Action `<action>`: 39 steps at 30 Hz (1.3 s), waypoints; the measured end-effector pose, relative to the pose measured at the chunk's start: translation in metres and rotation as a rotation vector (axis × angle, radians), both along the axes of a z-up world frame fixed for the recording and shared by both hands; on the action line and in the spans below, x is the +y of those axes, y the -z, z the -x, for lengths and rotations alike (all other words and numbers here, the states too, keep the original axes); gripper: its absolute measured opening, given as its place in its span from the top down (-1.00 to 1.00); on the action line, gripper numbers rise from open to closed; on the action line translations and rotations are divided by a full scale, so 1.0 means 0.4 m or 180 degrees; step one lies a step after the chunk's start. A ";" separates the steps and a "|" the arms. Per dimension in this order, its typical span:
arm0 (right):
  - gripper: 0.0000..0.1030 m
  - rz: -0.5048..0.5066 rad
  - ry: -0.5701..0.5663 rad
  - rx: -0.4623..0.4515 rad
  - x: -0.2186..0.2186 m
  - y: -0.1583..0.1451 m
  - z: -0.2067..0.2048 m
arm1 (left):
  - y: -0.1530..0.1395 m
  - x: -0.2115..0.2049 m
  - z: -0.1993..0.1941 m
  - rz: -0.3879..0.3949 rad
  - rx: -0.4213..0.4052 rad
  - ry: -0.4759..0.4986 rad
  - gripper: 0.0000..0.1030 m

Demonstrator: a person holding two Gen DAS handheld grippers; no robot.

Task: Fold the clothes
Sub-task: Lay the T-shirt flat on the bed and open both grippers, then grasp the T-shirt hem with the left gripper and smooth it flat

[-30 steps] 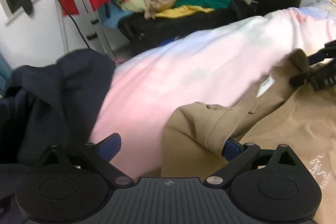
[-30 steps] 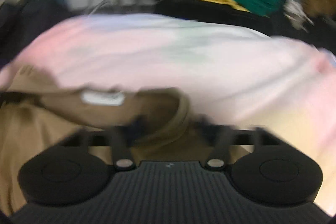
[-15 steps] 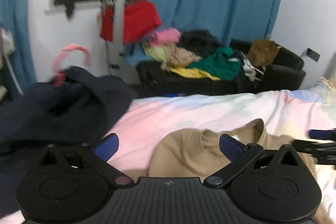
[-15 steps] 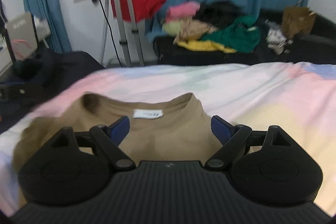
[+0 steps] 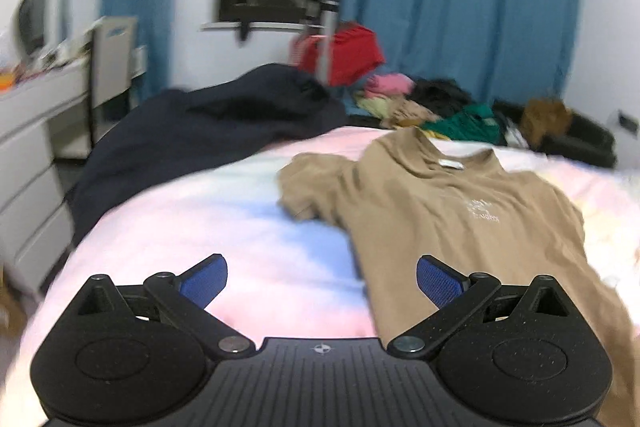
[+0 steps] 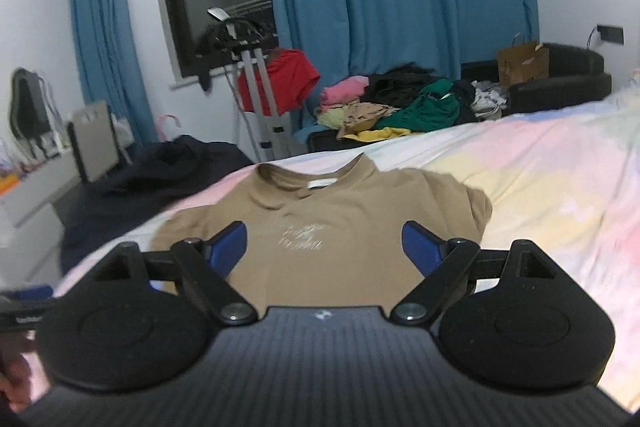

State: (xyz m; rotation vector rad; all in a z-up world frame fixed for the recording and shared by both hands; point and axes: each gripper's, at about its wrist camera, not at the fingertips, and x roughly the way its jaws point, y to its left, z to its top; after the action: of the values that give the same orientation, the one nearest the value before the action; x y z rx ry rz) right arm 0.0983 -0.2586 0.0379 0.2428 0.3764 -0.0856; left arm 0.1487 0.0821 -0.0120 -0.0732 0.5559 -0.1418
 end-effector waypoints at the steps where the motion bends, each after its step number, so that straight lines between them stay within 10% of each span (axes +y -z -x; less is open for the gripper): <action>1: -0.67 -0.0022 -0.0054 -0.0046 0.001 -0.001 0.028 | 0.002 0.019 0.017 0.0077 0.0068 -0.0105 -0.98; 11: -0.67 -0.0158 0.0081 0.0013 -0.062 0.083 0.014 | -0.016 0.101 -0.143 0.0752 0.0275 -0.0461 -0.84; 19: -0.67 -0.0170 0.0189 0.0106 -0.089 0.164 -0.105 | 0.067 -0.017 -0.502 0.0288 0.0241 -0.0564 -0.81; 23: -0.67 0.0005 0.0341 0.0131 -0.077 0.211 -0.169 | 0.113 -0.047 -0.681 0.0167 0.0303 -0.0721 -0.31; 31: -0.67 -0.0003 0.0725 0.0040 -0.132 0.247 -0.243 | 0.140 -0.050 -0.773 0.0277 0.0480 -0.0408 0.06; 33: -0.67 -0.0027 0.0756 0.0060 -0.136 0.251 -0.244 | 0.136 -0.069 -0.767 0.0082 0.0559 -0.0249 0.67; 39: -0.67 -0.0028 0.0901 0.0010 -0.157 0.232 -0.219 | 0.023 -0.044 -0.718 -0.0321 -0.0061 -0.0945 0.91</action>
State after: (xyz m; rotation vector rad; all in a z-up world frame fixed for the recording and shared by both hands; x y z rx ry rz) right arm 0.1860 -0.3215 -0.0548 0.3035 0.3437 -0.3626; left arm 0.4358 0.0645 -0.0211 -0.0553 0.5263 0.1744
